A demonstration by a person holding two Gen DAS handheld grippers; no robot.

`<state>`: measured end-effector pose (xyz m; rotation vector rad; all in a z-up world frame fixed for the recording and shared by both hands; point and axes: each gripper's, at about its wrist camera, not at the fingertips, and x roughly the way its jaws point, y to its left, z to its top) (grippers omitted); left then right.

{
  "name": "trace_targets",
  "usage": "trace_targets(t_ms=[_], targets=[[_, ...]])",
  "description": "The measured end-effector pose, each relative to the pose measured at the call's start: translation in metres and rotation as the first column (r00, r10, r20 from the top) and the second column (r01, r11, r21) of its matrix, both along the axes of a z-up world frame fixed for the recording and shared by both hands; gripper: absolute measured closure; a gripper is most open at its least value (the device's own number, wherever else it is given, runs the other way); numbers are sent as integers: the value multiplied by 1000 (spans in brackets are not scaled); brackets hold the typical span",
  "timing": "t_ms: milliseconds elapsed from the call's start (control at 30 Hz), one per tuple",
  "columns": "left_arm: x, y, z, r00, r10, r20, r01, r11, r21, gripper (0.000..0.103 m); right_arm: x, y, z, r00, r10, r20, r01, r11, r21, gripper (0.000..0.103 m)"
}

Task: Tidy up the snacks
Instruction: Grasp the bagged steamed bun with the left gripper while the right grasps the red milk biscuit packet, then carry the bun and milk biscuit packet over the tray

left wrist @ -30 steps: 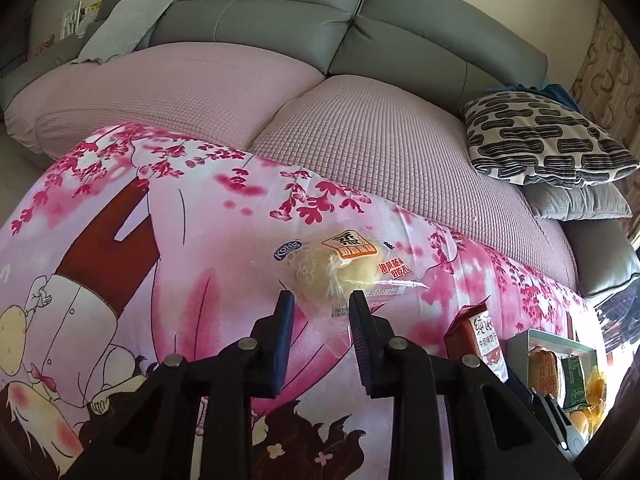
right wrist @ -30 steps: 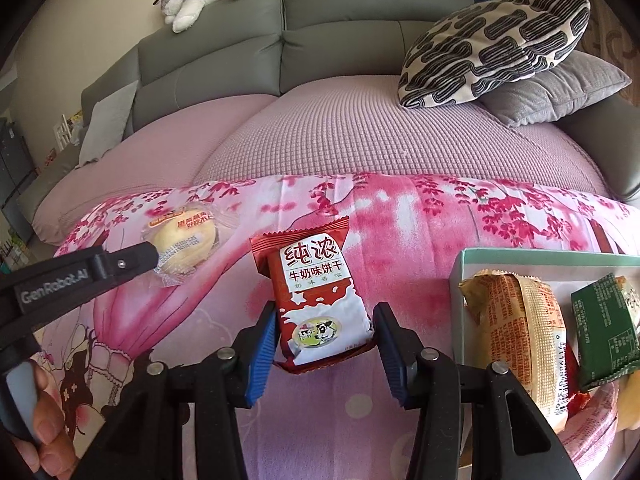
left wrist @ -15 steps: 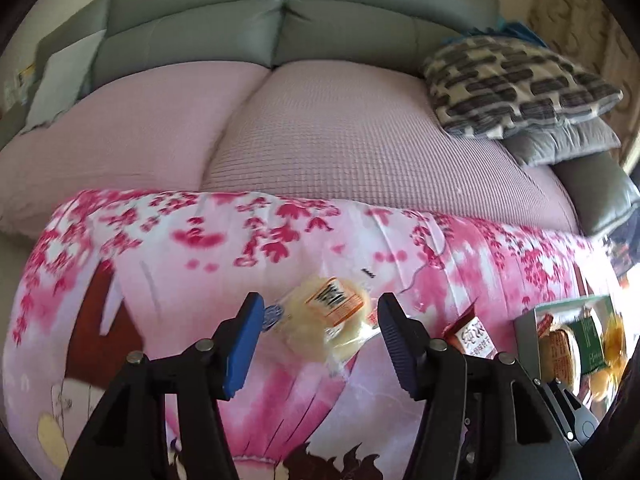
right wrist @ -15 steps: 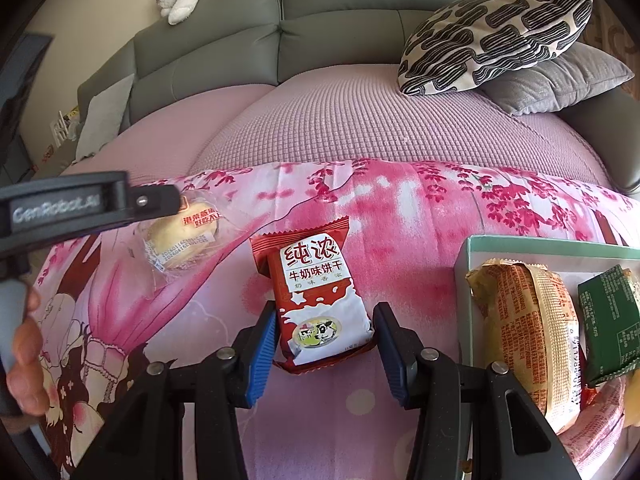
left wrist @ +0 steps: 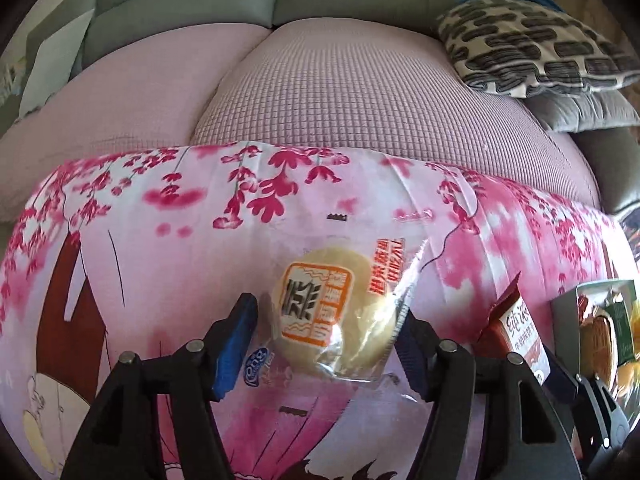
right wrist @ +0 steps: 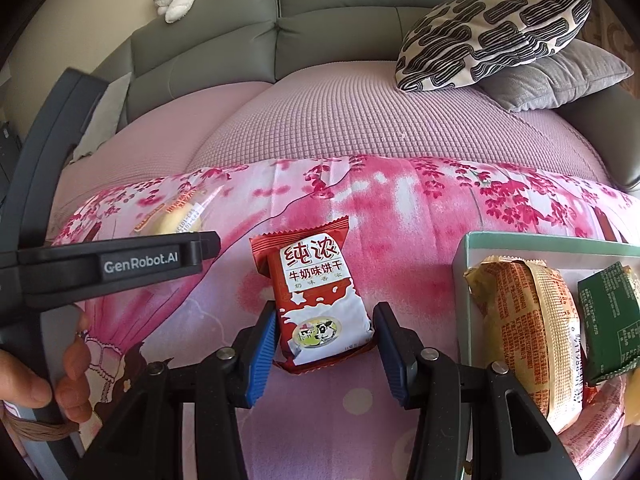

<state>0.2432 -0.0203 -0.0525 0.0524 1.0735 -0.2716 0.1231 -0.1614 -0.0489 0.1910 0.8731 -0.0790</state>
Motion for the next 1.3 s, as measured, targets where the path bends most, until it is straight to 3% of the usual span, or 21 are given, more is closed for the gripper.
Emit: trace_targets(t_ms=[100,333,500,833,1133,1300], targets=[[-5,7,3,999,41,14,-40,998,-54,48,0,0,0,1000,0,0,0,1000,0,53],[-37,30,11,983,183,33,-175,968,-179,50,-4,-3,9,999,-15,28,14,1000,24,53],[-59,38,24,968,237,79,-219,957,-189,50,-12,-6,25,997,-42,66,41,999,27,53],[-83,2,60,975,129,180,-91,974,-208,50,-34,-32,58,979,-172,105,173,985,-2,53],[-116,-47,95,958,-26,286,84,978,-192,49,-74,-83,89,917,-361,172,367,930,-6,53],[-135,-82,103,939,-136,317,197,966,-167,49,-93,-105,99,886,-426,184,435,901,-6,53]])
